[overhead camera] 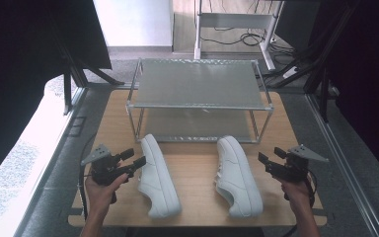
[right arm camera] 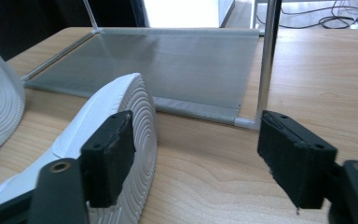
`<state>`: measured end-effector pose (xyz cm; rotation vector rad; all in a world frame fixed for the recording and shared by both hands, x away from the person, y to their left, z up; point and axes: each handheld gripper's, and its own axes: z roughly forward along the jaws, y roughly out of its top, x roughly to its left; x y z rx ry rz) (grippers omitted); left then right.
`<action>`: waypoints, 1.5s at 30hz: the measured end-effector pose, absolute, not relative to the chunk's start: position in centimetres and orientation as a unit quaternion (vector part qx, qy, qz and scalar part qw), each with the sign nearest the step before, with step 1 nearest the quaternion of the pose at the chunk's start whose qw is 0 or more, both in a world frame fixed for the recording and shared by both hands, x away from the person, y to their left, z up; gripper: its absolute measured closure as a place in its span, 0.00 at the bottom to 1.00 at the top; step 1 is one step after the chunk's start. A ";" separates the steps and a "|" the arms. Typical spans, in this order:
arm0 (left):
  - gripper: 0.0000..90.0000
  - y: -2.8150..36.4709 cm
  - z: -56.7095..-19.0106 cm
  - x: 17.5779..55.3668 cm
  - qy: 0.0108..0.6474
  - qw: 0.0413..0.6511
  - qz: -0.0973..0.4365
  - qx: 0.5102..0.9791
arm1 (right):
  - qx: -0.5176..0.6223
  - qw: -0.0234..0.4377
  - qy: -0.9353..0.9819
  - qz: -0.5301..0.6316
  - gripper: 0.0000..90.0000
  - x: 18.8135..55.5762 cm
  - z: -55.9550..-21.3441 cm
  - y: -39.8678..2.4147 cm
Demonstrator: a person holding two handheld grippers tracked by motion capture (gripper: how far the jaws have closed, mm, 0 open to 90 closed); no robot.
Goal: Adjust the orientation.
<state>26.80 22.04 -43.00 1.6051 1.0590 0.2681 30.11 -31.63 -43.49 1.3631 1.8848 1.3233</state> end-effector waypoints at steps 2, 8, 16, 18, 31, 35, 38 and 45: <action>0.39 22.1 -43.1 26.8 0.452 0.564 0.114 0.682 | 0.494 0.229 0.686 0.483 0.34 30.0 -43.5 -31.7; 0.48 21.7 -43.5 26.9 0.461 0.554 0.115 0.684 | 0.492 0.227 0.685 0.487 0.39 29.9 -43.5 -31.8; 0.69 21.4 -43.1 26.5 0.454 0.560 0.116 0.683 | 0.500 0.220 0.690 0.475 0.38 30.2 -43.9 -31.4; 0.73 21.3 -43.1 26.5 0.452 0.561 0.113 0.684 | 0.501 0.219 0.690 0.475 0.38 30.2 -43.9 -31.4; 0.99 21.5 -43.2 26.7 0.442 0.554 0.067 0.702 | 0.516 0.208 0.693 0.458 0.38 30.5 -44.5 -31.3; 1.00 22.0 -43.4 26.6 0.447 0.545 0.066 0.706 | 0.519 0.208 0.694 0.454 0.38 30.5 -44.7 -31.2; 1.00 23.3 -44.2 26.6 0.468 0.538 0.063 0.698 | 0.524 0.196 0.688 0.462 0.37 30.6 -44.8 -31.4; 1.00 25.3 -45.6 26.6 0.526 0.501 0.078 0.683 | 0.534 0.197 0.684 0.456 0.37 30.6 -45.2 -31.8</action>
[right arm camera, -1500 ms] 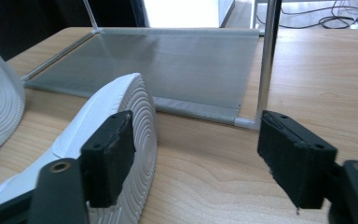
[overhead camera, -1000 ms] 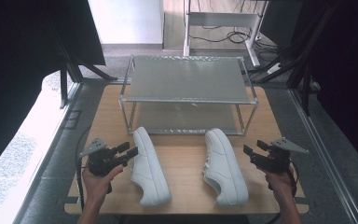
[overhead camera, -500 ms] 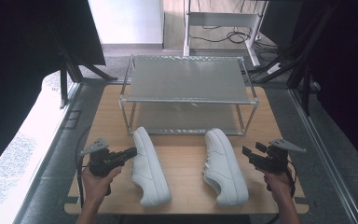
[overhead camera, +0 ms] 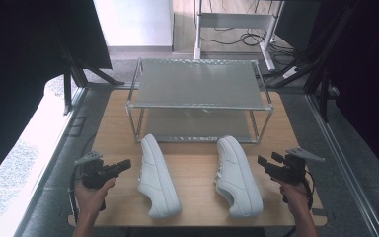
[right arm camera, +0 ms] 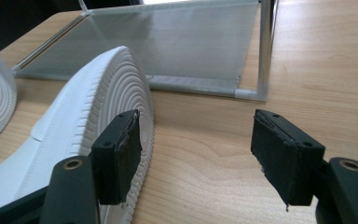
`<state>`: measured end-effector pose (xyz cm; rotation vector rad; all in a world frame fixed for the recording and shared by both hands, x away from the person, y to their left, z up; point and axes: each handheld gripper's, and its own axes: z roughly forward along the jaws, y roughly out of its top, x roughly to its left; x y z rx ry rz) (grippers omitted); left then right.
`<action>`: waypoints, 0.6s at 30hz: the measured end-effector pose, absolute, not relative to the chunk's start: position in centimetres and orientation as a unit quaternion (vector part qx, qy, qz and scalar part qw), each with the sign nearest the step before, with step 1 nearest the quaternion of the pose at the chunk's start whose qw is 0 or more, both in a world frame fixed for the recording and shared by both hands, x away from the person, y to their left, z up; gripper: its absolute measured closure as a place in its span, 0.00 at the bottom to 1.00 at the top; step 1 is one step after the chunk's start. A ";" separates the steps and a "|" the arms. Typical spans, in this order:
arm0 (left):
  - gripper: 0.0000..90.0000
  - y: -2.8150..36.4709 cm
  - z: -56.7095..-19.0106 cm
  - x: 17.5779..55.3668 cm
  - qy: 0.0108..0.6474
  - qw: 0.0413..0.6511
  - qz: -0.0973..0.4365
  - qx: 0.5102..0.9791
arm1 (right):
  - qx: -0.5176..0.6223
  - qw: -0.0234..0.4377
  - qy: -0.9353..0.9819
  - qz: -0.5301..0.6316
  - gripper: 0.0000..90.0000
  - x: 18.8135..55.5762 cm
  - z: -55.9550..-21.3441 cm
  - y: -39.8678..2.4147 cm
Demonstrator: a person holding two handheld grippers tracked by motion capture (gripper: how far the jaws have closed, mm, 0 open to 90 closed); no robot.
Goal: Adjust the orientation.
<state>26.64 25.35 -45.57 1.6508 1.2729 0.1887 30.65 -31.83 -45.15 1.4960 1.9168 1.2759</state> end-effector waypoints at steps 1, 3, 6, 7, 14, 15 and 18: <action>1.00 25.3 -45.6 26.6 0.526 0.501 0.078 0.683 | 0.534 0.197 0.684 0.456 0.37 30.6 -45.2 -31.8; 1.00 25.5 -45.9 26.7 0.535 0.492 0.079 0.682 | 0.535 0.197 0.685 0.454 0.37 30.6 -45.2 -31.8; 1.00 25.6 -46.4 26.9 0.541 0.488 0.074 0.681 | 0.533 0.197 0.688 0.451 0.37 30.7 -45.3 -31.7; 1.00 25.6 -46.5 27.0 0.543 0.485 0.073 0.682 | 0.533 0.197 0.688 0.451 0.37 30.7 -45.3 -31.7; 1.00 25.1 -47.4 27.4 0.547 0.470 0.055 0.691 | 0.533 0.193 0.697 0.439 0.37 30.9 -45.9 -31.5; 1.00 24.9 -47.6 27.5 0.548 0.468 0.051 0.692 | 0.531 0.192 0.700 0.437 0.37 30.9 -46.0 -31.4; 1.00 24.5 -47.7 27.6 0.544 0.469 0.047 0.695 | 0.529 0.191 0.703 0.434 0.37 30.9 -46.1 -31.3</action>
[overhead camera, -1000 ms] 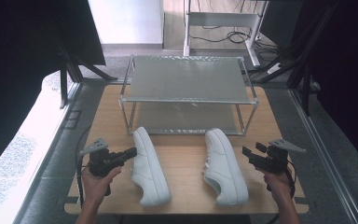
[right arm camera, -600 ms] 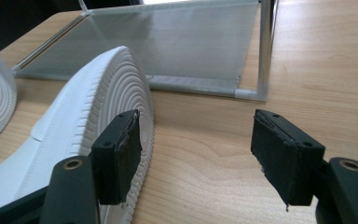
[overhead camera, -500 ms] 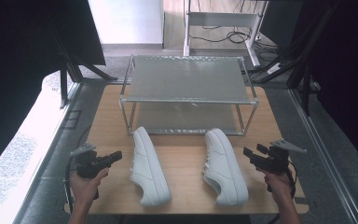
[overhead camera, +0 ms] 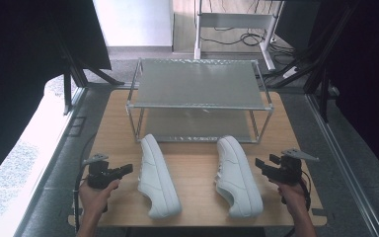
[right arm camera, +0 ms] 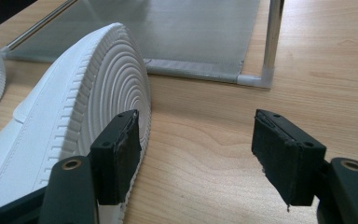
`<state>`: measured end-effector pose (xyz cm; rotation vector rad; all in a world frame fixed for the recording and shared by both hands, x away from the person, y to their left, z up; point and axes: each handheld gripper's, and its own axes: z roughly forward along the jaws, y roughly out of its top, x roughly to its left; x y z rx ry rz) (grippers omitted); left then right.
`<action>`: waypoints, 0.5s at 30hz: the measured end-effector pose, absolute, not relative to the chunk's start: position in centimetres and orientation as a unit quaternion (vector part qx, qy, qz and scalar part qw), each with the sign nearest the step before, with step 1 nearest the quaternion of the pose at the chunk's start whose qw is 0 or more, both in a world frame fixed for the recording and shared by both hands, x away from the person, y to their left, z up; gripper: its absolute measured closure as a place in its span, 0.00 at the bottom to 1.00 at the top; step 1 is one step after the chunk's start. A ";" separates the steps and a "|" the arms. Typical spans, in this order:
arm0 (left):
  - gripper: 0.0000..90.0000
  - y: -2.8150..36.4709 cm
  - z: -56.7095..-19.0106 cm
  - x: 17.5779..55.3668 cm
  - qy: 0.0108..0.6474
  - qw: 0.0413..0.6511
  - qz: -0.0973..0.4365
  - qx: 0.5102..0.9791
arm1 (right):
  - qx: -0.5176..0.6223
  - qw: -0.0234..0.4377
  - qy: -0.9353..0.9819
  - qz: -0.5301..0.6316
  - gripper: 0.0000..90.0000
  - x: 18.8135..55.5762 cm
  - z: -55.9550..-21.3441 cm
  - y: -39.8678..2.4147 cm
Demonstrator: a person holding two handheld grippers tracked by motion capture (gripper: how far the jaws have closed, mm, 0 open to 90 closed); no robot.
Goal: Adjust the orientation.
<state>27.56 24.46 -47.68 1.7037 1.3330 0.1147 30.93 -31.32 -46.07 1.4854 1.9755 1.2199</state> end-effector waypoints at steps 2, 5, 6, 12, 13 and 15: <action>1.00 24.1 -47.7 27.6 0.543 0.465 0.048 0.698 | 0.528 0.191 0.705 0.433 0.36 31.0 -46.1 -31.3; 1.00 23.5 -47.7 27.7 0.539 0.463 0.045 0.702 | 0.527 0.192 0.706 0.431 0.36 31.0 -46.2 -31.3; 1.00 23.2 -47.7 27.7 0.536 0.464 0.044 0.703 | 0.527 0.192 0.707 0.431 0.36 31.0 -46.2 -31.3; 1.00 22.7 -47.5 27.8 0.532 0.473 0.039 0.701 | 0.528 0.193 0.707 0.429 0.36 31.0 -46.2 -31.3; 1.00 22.7 -47.5 27.8 0.531 0.472 0.040 0.702 | 0.528 0.196 0.706 0.429 0.36 30.9 -46.2 -31.3; 1.00 22.6 -47.5 27.8 0.531 0.471 0.041 0.703 | 0.528 0.205 0.703 0.430 0.37 30.9 -46.1 -31.3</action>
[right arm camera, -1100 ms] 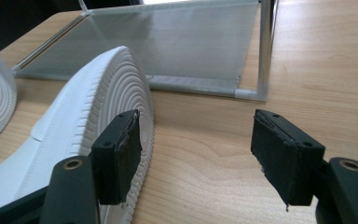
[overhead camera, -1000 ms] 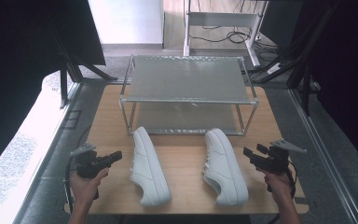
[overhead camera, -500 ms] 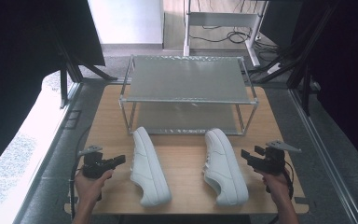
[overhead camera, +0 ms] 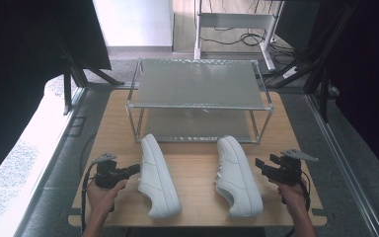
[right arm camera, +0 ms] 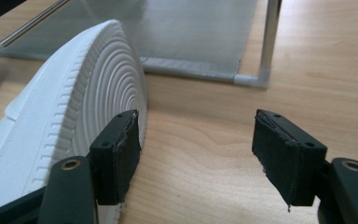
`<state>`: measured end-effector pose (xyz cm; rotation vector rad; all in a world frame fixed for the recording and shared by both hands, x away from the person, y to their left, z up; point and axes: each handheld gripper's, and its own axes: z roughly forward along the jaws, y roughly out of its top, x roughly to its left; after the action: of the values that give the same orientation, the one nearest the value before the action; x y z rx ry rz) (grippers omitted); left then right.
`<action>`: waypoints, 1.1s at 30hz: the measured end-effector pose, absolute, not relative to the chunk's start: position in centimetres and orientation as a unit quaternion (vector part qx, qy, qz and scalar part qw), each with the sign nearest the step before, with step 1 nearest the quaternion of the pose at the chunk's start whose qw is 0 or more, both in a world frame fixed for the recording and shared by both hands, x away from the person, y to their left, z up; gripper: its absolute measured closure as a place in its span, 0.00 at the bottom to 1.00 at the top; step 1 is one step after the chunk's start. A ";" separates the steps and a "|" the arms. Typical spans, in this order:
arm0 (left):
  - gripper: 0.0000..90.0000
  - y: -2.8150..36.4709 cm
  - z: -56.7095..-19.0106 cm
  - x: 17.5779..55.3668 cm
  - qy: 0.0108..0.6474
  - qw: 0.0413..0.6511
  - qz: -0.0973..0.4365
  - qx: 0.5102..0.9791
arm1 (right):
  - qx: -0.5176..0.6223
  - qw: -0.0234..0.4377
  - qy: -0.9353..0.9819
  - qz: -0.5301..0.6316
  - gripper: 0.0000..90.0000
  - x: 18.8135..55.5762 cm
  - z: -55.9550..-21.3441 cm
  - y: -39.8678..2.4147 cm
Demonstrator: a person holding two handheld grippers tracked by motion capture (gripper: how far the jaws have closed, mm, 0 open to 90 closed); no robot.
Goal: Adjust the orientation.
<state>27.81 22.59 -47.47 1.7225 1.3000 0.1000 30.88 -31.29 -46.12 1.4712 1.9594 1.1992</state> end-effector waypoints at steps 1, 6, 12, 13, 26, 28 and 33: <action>1.00 22.5 -47.4 27.8 0.530 0.472 0.041 0.703 | 0.529 0.208 0.699 0.434 0.37 30.9 -46.0 -31.3; 1.00 22.1 -47.2 27.9 0.523 0.481 0.039 0.702 | 0.533 0.210 0.696 0.433 0.37 30.9 -46.0 -31.5; 1.00 21.8 -47.0 27.9 0.523 0.476 0.048 0.705 | 0.534 0.208 0.698 0.430 0.37 30.9 -46.2 -31.5; 1.00 21.8 -47.0 27.9 0.523 0.476 0.048 0.706 | 0.534 0.208 0.698 0.429 0.37 30.9 -46.2 -31.4; 1.00 20.9 -46.5 28.3 0.520 0.477 0.055 0.707 | 0.537 0.209 0.696 0.429 0.37 30.9 -46.3 -31.3; 1.00 20.7 -46.4 28.5 0.520 0.475 0.057 0.708 | 0.537 0.207 0.697 0.428 0.37 30.8 -46.3 -31.4; 1.00 19.7 -46.0 29.4 0.511 0.467 0.065 0.719 | 0.540 0.207 0.694 0.430 0.37 30.8 -46.3 -31.6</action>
<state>29.41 19.72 -45.96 1.7643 1.2543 0.1597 30.76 -31.59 -46.29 1.5031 1.9325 1.1978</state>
